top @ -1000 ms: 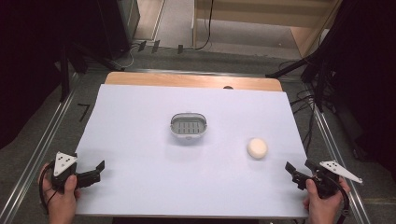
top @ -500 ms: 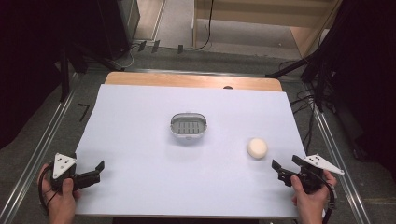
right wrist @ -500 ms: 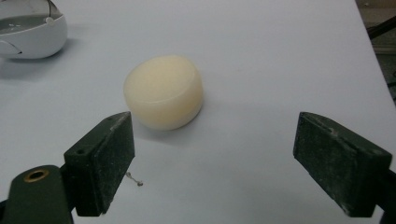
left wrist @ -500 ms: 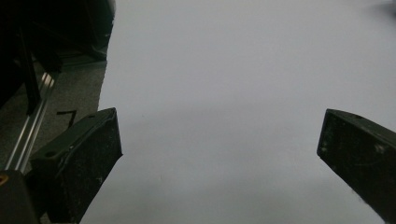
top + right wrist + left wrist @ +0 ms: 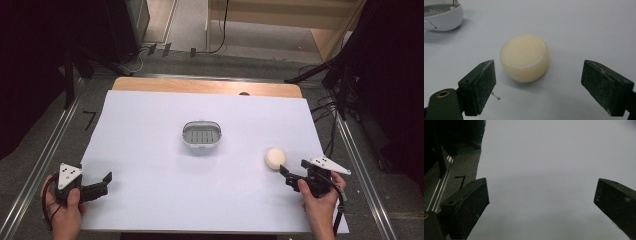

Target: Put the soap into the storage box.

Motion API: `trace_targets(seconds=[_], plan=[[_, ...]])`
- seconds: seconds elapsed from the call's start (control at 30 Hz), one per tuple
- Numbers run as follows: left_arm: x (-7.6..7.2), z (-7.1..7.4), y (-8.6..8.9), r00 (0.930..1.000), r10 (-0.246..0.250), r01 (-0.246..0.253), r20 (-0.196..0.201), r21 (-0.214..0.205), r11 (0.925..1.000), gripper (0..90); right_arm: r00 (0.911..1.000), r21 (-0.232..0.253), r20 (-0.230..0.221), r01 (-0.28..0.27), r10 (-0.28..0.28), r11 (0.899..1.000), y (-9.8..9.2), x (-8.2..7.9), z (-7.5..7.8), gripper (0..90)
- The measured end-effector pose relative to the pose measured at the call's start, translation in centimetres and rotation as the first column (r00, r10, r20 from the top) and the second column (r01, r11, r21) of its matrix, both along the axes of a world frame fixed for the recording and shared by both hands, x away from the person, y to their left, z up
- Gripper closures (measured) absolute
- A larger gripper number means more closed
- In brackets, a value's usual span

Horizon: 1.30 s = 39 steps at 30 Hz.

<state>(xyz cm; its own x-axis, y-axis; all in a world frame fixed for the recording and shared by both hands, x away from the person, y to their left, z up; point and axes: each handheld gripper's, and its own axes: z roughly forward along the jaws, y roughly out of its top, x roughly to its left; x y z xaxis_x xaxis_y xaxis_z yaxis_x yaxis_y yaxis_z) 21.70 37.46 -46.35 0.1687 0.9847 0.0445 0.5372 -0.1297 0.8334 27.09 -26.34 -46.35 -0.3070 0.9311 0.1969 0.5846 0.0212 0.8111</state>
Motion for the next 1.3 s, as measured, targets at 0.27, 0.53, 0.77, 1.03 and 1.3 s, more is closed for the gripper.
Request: trace_targets(seconds=[0.27,0.53,0.77,1.03,1.3], plan=[[0.0,0.0,0.0,1.0,0.0,0.0,0.001,0.001,1.0,0.4,0.9999,0.003,-0.008,-0.007,0.007,1.0,1.0,1.1,0.1,13.1],[0.0,0.0,0.0,1.0,0.002,-0.002,0.001,0.001,1.0,0.4,0.9997,-0.008,-0.025,-0.007,0.006,1.0,1.8,2.0,-0.3,13.1],[0.0,0.0,0.0,1.0,0.001,-0.001,-0.002,0.0,1.0,0.4,0.999,-0.018,-0.045,0.003,-0.004,1.0,2.5,2.7,-0.6,13.3],[0.0,0.0,0.1,1.0,0.002,-0.002,0.0,-0.007,1.0,0.4,0.9973,-0.031,-0.071,0.012,-0.014,0.999,3.0,3.3,-1.3,13.5],[0.0,0.0,0.0,1.0,0.002,-0.002,-0.001,-0.004,1.0,0.4,0.9952,-0.055,-0.094,0.021,-0.026,0.998,3.7,4.0,-1.9,16.0]])
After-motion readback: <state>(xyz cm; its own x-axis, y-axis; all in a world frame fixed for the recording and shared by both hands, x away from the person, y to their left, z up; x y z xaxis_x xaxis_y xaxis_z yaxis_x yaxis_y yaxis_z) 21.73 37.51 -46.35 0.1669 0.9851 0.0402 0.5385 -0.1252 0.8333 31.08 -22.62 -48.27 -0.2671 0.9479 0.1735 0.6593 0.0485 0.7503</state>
